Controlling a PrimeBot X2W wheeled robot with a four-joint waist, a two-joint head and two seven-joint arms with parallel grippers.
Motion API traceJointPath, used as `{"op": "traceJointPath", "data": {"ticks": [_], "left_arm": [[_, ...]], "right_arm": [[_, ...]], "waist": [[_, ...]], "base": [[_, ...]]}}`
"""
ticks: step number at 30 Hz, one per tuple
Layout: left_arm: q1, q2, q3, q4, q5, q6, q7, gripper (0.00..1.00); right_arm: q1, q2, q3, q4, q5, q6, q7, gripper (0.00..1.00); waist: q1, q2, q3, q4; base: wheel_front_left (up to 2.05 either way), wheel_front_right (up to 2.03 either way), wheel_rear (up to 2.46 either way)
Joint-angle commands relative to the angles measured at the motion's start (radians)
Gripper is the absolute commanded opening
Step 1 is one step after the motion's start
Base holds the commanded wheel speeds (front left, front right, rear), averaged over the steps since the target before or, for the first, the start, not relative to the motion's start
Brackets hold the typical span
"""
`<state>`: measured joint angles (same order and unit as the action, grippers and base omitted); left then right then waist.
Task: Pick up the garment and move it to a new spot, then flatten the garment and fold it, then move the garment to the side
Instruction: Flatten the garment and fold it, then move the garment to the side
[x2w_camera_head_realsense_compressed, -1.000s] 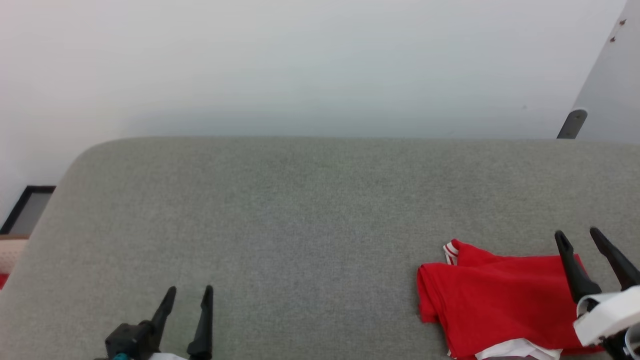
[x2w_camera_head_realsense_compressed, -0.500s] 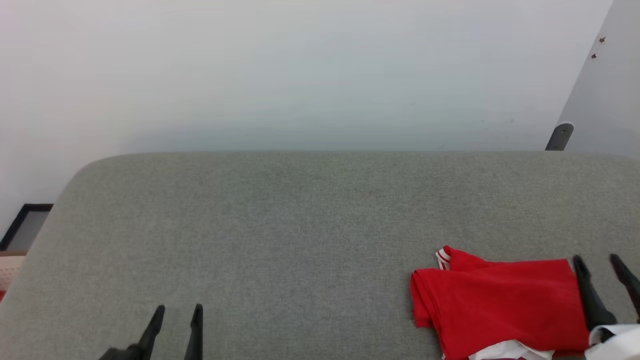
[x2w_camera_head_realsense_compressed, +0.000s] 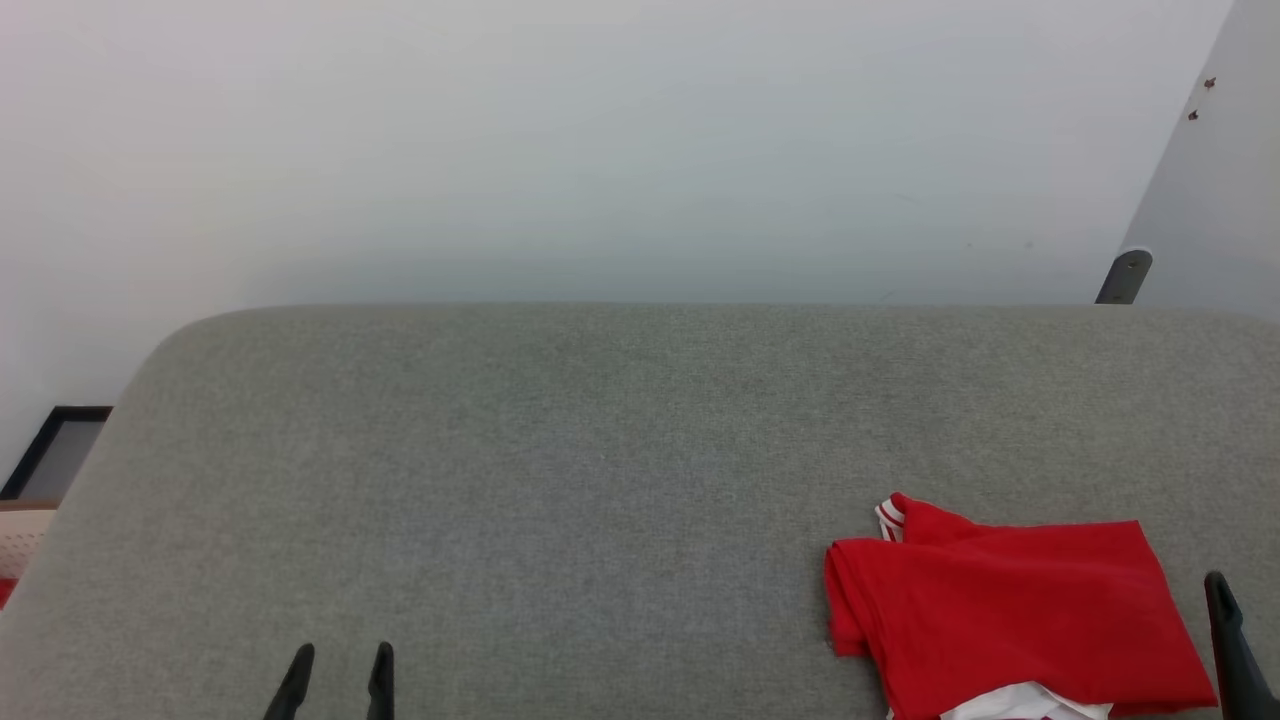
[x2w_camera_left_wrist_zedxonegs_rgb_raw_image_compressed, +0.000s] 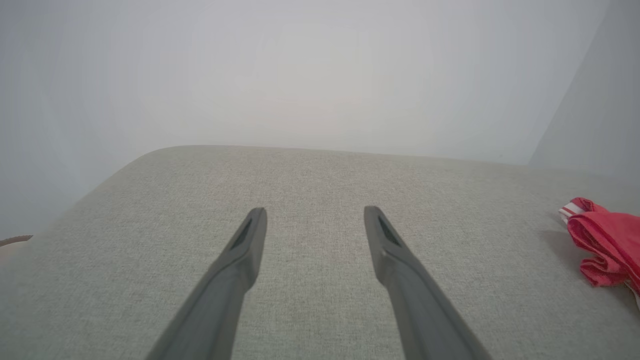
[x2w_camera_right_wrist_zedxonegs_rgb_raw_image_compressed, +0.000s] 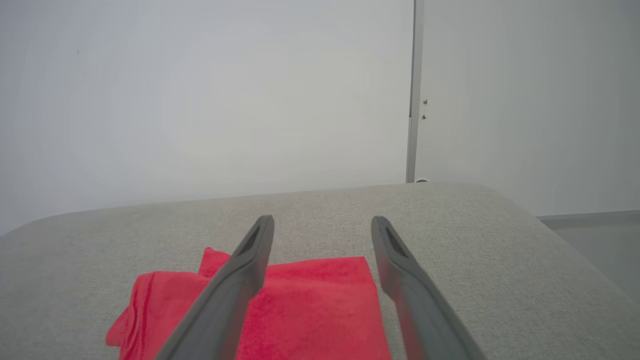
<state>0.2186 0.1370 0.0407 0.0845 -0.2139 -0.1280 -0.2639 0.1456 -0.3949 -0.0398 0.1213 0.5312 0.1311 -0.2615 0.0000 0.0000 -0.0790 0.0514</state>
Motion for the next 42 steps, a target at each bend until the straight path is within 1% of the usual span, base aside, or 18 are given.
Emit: {"op": "traceJointPath", "data": {"ticks": [1, 6, 14, 21, 25, 29, 32, 35, 38, 40, 42], "left_arm": [[0.012, -0.002, 0.002, -0.008, 0.010, -0.003, 0.000, 1.00], [0.003, -0.005, -0.008, -0.012, 0.007, -0.003, 0.000, 1.00], [-0.003, -0.004, -0.009, -0.009, 0.002, -0.003, 0.000, 1.00], [-0.004, -0.007, -0.011, -0.011, 0.005, -0.003, 0.000, 1.00], [-0.009, -0.011, -0.010, -0.012, 0.005, -0.003, 0.000, 1.00], [-0.010, -0.024, -0.007, -0.013, -0.003, -0.003, 0.000, 1.00], [-0.016, -0.029, -0.011, -0.007, -0.005, -0.003, 0.000, 1.00], [-0.032, -0.035, -0.019, -0.002, -0.006, -0.003, 0.000, 1.00], [-0.058, -0.037, -0.033, 0.004, -0.006, -0.003, 0.000, 1.00], [-0.086, -0.037, -0.043, 0.006, -0.007, -0.003, 0.000, 1.00], [-0.117, -0.035, -0.059, 0.010, -0.009, -0.003, 0.000, 1.00]], "right_arm": [[0.019, 0.011, -0.012, -0.012, -0.012, -0.001, -0.004, 1.00], [0.037, 0.030, -0.029, -0.032, -0.025, -0.001, -0.001, 1.00], [0.041, 0.045, -0.026, -0.043, -0.026, -0.001, 0.001, 1.00], [0.032, 0.050, -0.019, -0.040, -0.016, -0.001, 0.002, 1.00], [0.020, 0.049, -0.004, -0.038, -0.001, -0.001, 0.026, 1.00], [-0.039, -0.013, 0.066, -0.045, 0.012, -0.001, 0.140, 1.00], [-0.111, -0.083, 0.145, -0.052, 0.030, -0.001, 0.289, 1.00], [-0.186, -0.173, 0.232, -0.043, 0.072, -0.001, 0.498, 1.00], [-0.250, -0.239, 0.271, -0.024, 0.156, -0.001, 0.711, 1.00], [-0.287, -0.273, 0.259, 0.000, 0.209, -0.001, 0.839, 1.00], [-0.318, -0.302, 0.247, 0.020, 0.240, -0.001, 0.941, 1.00]], "waist": [[0.0000, 0.0000, 0.001, 0.001], [0.0000, 0.0000, 0.000, 0.002], [0.0000, 0.0000, -0.004, -0.001], [0.0000, 0.0000, 0.000, 0.002], [0.0000, 0.0000, 0.004, 0.004], [0.0000, 0.0000, 0.020, -0.010], [0.0000, 0.0000, 0.041, -0.028], [0.0000, 0.0000, 0.067, -0.039], [0.0000, 0.0000, 0.099, -0.042], [0.0000, 0.0000, 0.130, -0.041], [0.0000, 0.0000, 0.161, -0.035]], "base": [[0.00, 0.00, 0.00], [0.00, 0.00, 0.00], [0.00, 0.00, 0.00], [0.00, 0.00, 0.00], [0.00, 0.00, 0.00], [0.00, 0.00, 0.00], [0.00, 0.00, 0.00], [0.00, 0.00, 0.00], [0.00, 0.00, 0.00], [0.00, 0.00, 0.00], [0.00, 0.00, 0.00]]}}
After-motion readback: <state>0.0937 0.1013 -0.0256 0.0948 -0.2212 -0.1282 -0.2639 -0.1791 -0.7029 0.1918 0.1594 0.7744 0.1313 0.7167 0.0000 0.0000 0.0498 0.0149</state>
